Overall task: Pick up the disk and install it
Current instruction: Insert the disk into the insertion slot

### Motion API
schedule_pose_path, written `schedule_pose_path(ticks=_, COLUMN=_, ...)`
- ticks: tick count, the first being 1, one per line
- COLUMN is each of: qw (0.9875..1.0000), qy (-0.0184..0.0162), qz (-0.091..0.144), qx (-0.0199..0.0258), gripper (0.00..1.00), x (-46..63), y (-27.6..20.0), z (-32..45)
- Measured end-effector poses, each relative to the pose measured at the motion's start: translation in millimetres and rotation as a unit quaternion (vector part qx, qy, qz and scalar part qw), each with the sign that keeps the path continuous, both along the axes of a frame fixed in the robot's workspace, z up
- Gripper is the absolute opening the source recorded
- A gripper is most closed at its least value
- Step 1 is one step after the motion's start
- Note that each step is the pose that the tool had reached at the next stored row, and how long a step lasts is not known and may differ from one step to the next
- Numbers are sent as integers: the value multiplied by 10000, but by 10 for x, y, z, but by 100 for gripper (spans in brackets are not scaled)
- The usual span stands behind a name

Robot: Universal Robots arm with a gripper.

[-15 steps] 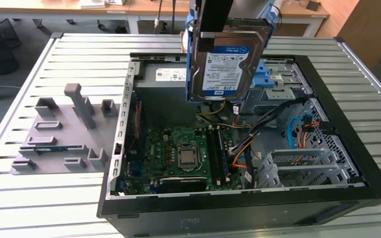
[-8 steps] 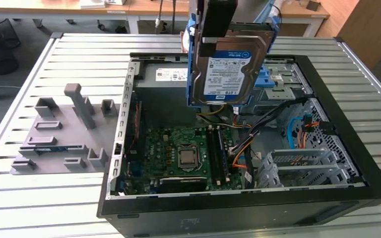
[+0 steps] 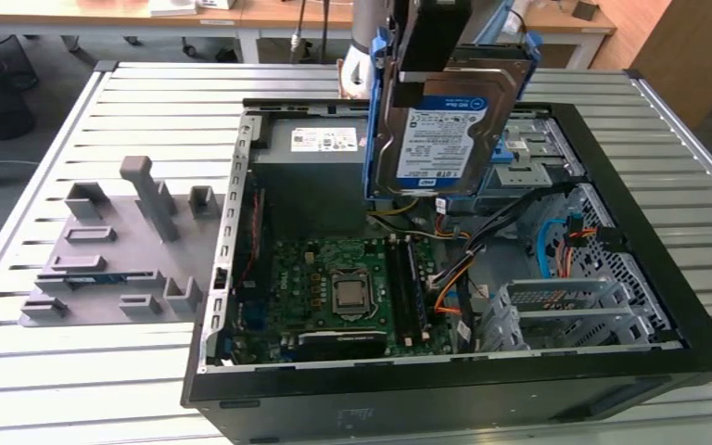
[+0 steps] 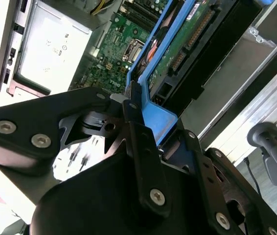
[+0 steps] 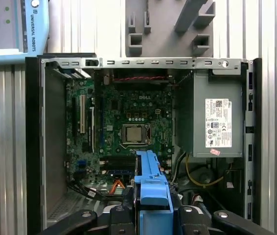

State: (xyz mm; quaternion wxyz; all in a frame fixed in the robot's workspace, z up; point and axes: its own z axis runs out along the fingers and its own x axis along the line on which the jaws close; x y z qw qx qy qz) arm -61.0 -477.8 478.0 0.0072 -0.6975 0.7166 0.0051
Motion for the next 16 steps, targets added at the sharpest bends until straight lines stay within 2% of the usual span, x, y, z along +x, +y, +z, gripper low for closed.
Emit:
schedule_pose_path(ticks=2, qw=10000, qy=0, qz=-1, qx=1, gripper=36, x=0, y=-63, z=-7)
schedule_pose_path(ticks=5, qw=10000, qy=-1, qz=0, qx=1, gripper=36, x=0, y=-198, z=-20)
schedule_pose_path(ticks=7, qw=10000, qy=-3, qz=0, qx=1, gripper=36, x=0, y=-257, z=-25)
schedule_pose_path(ticks=9, qw=10000, qy=-4, qz=0, qx=1, gripper=36, x=0, y=-278, z=-29)
schedule_pose_path(ticks=12, qw=10000, qy=-4, qz=0, qx=1, gripper=36, x=20, y=-283, z=-34)
schedule_pose_path(ticks=16, qw=10000, qy=-4, qz=0, qx=1, gripper=36, x=108, y=-284, z=-47)
